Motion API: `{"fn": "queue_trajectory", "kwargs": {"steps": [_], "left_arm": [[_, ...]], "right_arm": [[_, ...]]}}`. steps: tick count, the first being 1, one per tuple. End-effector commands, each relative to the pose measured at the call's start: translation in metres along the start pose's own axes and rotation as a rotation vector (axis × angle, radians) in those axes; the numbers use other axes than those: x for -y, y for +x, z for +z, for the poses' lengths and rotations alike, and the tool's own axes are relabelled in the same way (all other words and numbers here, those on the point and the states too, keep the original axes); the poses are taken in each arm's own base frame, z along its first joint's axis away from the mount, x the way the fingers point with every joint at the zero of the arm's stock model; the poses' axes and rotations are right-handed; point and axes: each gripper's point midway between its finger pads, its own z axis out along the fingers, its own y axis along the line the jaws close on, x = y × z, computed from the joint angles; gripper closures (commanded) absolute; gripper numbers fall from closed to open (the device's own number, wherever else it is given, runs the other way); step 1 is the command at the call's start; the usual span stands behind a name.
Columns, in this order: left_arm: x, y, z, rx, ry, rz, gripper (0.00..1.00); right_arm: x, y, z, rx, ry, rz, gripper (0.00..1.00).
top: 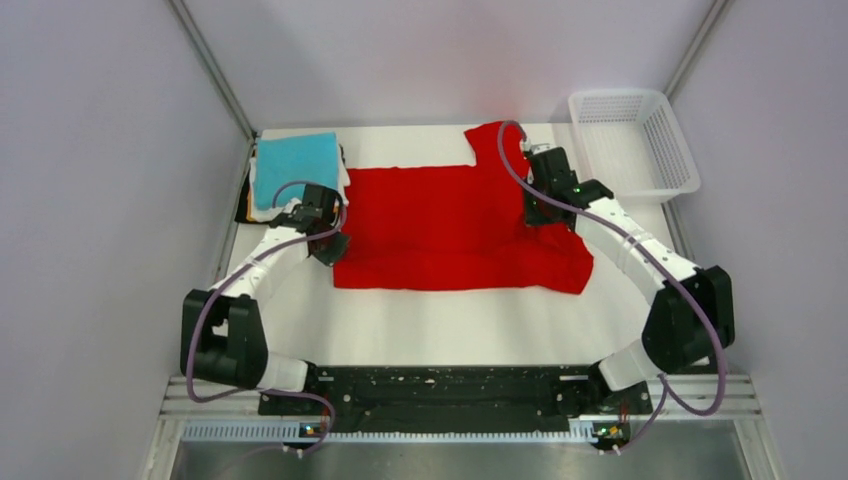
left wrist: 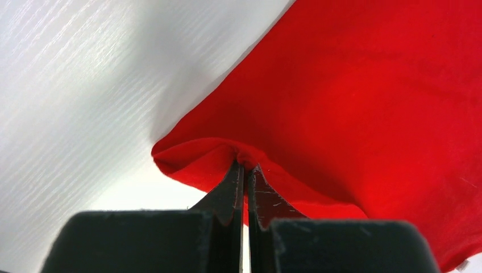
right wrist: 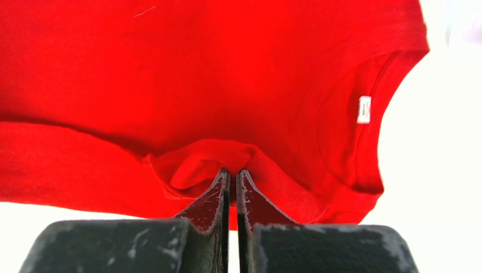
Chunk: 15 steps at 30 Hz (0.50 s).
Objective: Fold and stack the t-shirts
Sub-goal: Fold the flattened tshirt in 1/3 of the way
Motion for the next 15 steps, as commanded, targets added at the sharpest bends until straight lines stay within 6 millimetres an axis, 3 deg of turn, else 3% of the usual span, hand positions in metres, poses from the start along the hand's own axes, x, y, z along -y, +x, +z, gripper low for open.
{"fn": "queue_trajectory", "kwargs": {"steps": [1, 6, 9, 12, 13, 14, 15], "left_arm": [[0.019, -0.015, 0.006, 0.036, 0.044, 0.006, 1.00], [0.021, -0.017, 0.019, 0.026, 0.022, 0.014, 1.00], [0.020, -0.017, 0.027, 0.015, -0.002, 0.023, 0.99], [0.021, -0.018, 0.033, 0.002, -0.021, 0.034, 0.79], [0.021, -0.018, 0.033, 0.000, -0.028, 0.040, 0.66], [0.022, -0.020, 0.032, 0.000, -0.032, 0.045, 0.55], [0.022, -0.021, 0.030, 0.001, -0.036, 0.049, 0.43]], "right_arm": [[0.009, -0.034, 0.014, 0.047, -0.014, -0.094, 1.00], [0.018, -0.050, 0.039, 0.033, -0.016, -0.202, 1.00], [0.016, -0.057, 0.065, 0.009, -0.030, -0.293, 1.00], [0.022, -0.071, 0.090, 0.015, 0.024, -0.322, 0.98], [0.024, -0.076, 0.097, 0.020, 0.043, -0.322, 0.90], [0.026, -0.083, 0.103, 0.029, 0.066, -0.307, 0.67], [0.029, -0.090, 0.106, 0.042, 0.100, -0.277, 0.53]]}}
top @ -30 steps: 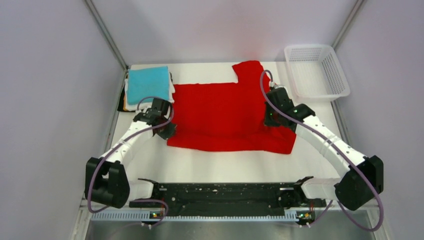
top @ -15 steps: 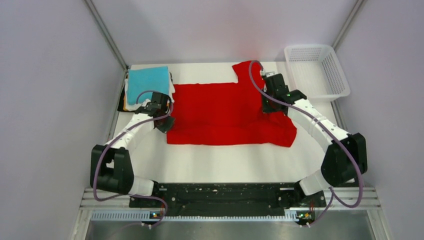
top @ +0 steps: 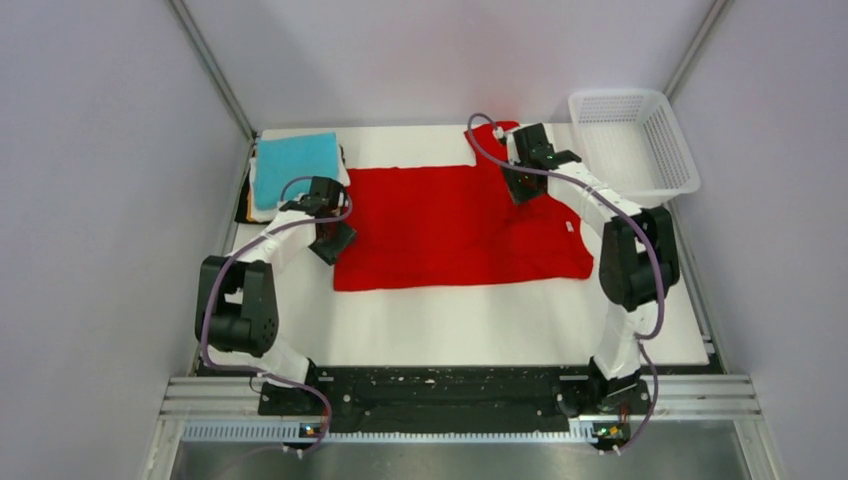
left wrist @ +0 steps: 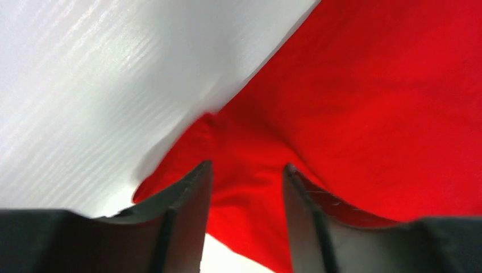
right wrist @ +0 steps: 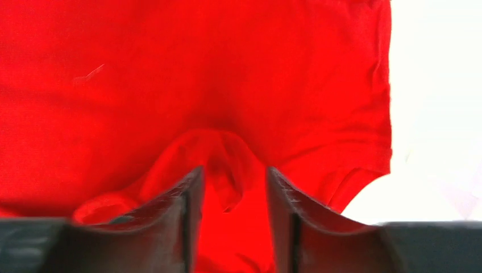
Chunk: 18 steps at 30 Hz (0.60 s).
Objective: Fold and stack the t-shirts
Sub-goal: Fold the flattened tshirt in 1/3 of the way
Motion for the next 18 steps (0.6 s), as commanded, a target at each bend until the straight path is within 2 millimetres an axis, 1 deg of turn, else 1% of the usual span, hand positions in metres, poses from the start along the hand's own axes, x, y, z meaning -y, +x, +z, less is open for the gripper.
{"fn": "queue_trajectory", "kwargs": {"steps": [1, 2, 3, 4, 6, 8, 10, 14, 16, 18], "left_arm": [[0.016, -0.018, -0.011, 0.038, 0.028, 0.010, 0.17], [0.016, -0.020, -0.015, 0.042, 0.028, 0.018, 0.03], [0.016, -0.022, -0.018, 0.045, 0.024, 0.025, 0.01], [0.015, -0.023, -0.022, 0.044, 0.018, 0.035, 0.01], [0.015, -0.021, -0.028, 0.025, 0.020, 0.062, 0.01], [0.013, -0.013, -0.029, -0.002, 0.036, 0.089, 0.01], [0.013, -0.005, -0.029, -0.032, 0.069, 0.110, 0.01], [0.017, 0.005, -0.033, -0.062, 0.139, 0.146, 0.01], [0.017, 0.005, -0.038, -0.054, 0.154, 0.162, 0.01], [0.016, 0.004, -0.041, -0.043, 0.164, 0.181, 0.01]], "right_arm": [[0.027, -0.050, 0.009, 0.107, 0.127, 0.023, 0.40], [0.029, -0.057, 0.006, 0.131, 0.142, 0.053, 0.27], [0.032, -0.061, 0.001, 0.159, 0.160, 0.096, 0.18], [0.033, -0.063, -0.005, 0.184, 0.168, 0.117, 0.03], [0.032, -0.060, -0.017, 0.211, 0.157, 0.138, 0.01], [0.025, -0.050, -0.027, 0.223, 0.125, 0.189, 0.01], [0.006, -0.035, -0.031, 0.225, 0.032, 0.254, 0.01], [-0.048, -0.008, -0.025, 0.240, -0.234, 0.396, 0.01], [-0.060, 0.000, -0.019, 0.245, -0.291, 0.434, 0.01], [-0.068, 0.003, -0.014, 0.248, -0.334, 0.454, 0.01]]}}
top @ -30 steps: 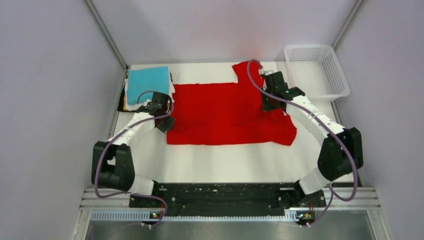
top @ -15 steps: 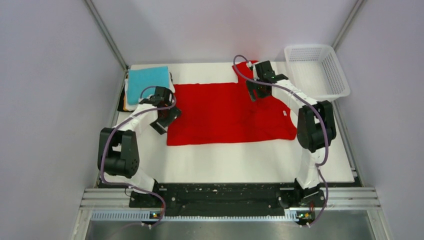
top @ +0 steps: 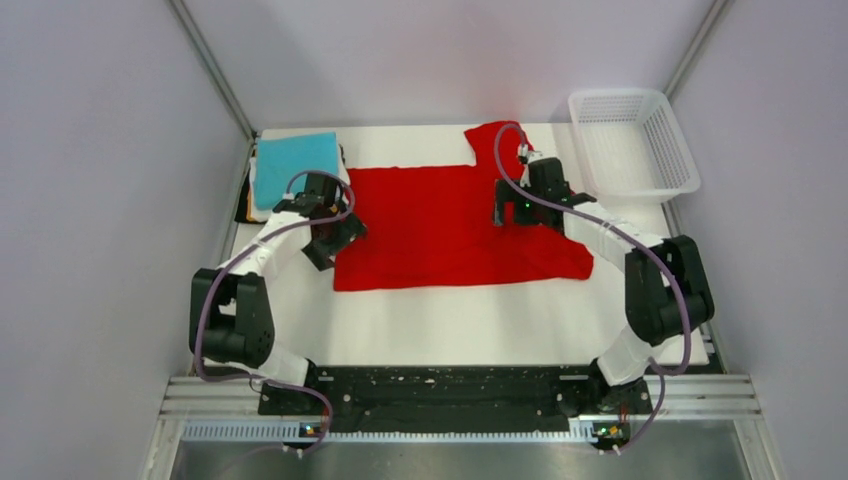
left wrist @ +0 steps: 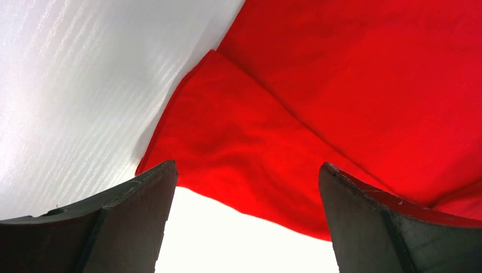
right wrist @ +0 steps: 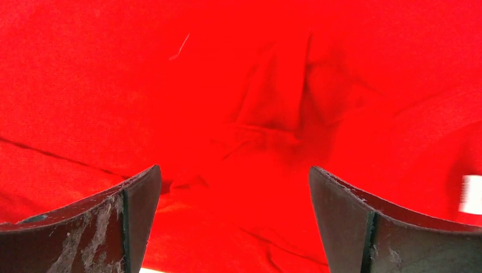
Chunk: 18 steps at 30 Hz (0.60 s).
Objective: Fold and stack the t-shirts
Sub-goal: Fold the flattened tshirt in 1/3 of the way
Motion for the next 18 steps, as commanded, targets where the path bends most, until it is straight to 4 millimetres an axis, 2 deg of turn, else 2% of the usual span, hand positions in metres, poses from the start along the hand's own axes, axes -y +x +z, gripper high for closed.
{"fn": "queue_trajectory", "kwargs": {"steps": [1, 6, 10, 14, 18], "left_arm": [[0.008, -0.004, -0.019, 0.035, 0.083, 0.066, 0.01], [-0.001, -0.004, -0.023, 0.047, 0.057, 0.089, 0.01], [-0.005, -0.003, -0.021, 0.041, 0.046, 0.097, 0.01], [-0.007, -0.004, -0.022, 0.043, 0.028, 0.102, 0.01], [-0.004, -0.006, -0.027, 0.048, 0.038, 0.110, 0.01]], "right_arm": [[-0.036, -0.004, 0.011, 0.061, -0.202, 0.145, 0.01], [-0.038, 0.007, 0.036, 0.013, -0.201, 0.183, 0.01], [-0.046, -0.003, 0.054, 0.043, -0.229, 0.185, 0.01], [-0.058, -0.026, 0.071, 0.110, -0.245, 0.211, 0.01], [-0.093, -0.064, 0.081, 0.227, -0.292, 0.169, 0.01]]}}
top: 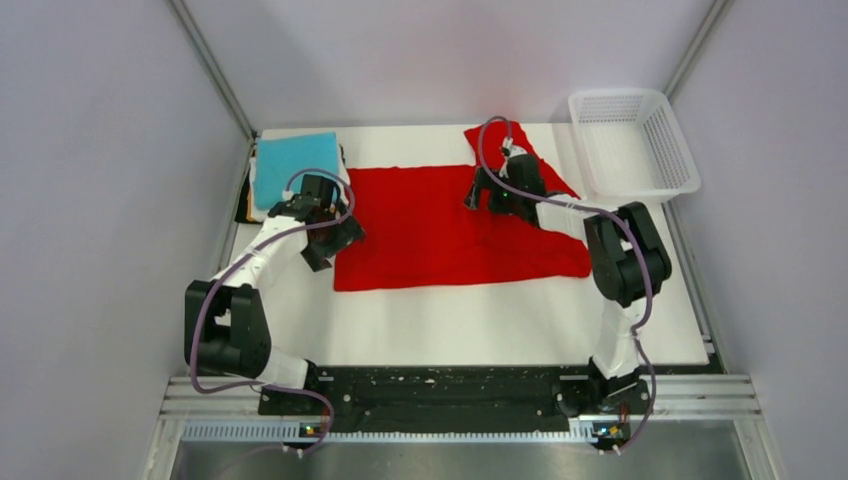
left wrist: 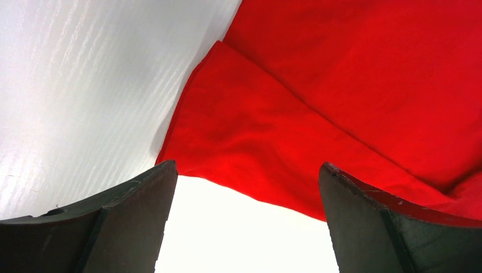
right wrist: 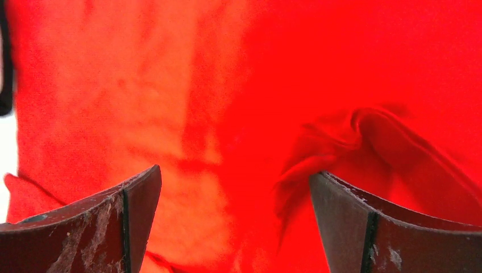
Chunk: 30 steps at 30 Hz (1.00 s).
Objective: Fold and stack the t-shirts
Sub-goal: Fold the flattened tshirt in 1/3 of the way
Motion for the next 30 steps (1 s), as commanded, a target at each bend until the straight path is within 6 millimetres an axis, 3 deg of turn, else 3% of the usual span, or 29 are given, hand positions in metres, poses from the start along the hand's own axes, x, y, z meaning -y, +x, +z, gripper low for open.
{"fn": "queue_trajectory", "kwargs": {"steps": [1, 5, 8, 13, 18, 21, 26, 30], "left_arm": [[0.002, -0.008, -0.013, 0.033, 0.012, 0.017, 0.01], [0.002, -0.010, -0.019, 0.047, 0.017, 0.015, 0.01], [0.005, -0.012, -0.022, 0.052, 0.029, 0.015, 0.01], [0.023, -0.014, -0.019, 0.035, 0.104, 0.032, 0.01], [0.065, -0.006, -0.003, -0.036, 0.252, 0.078, 0.01], [0.086, -0.005, 0.023, -0.050, 0.283, 0.116, 0.01], [0.081, 0.004, 0.071, -0.098, 0.214, 0.108, 0.01], [0.056, 0.030, 0.081, -0.135, 0.154, 0.088, 0.01]], "right_arm": [[-0.066, -0.064, 0.022, 0.205, -0.120, -0.071, 0.01], [-0.097, -0.071, 0.036, 0.207, -0.147, -0.136, 0.01], [-0.094, -0.074, 0.035, 0.194, -0.084, -0.167, 0.01], [-0.051, -0.076, -0.009, 0.233, 0.134, -0.195, 0.01], [0.013, -0.033, -0.053, 0.138, 0.291, -0.104, 0.01], [0.044, -0.008, -0.066, 0.082, 0.319, -0.044, 0.01], [0.078, 0.027, -0.063, -0.027, 0.442, -0.055, 0.01], [0.099, 0.058, -0.083, -0.075, 0.530, -0.027, 0.01]]}}
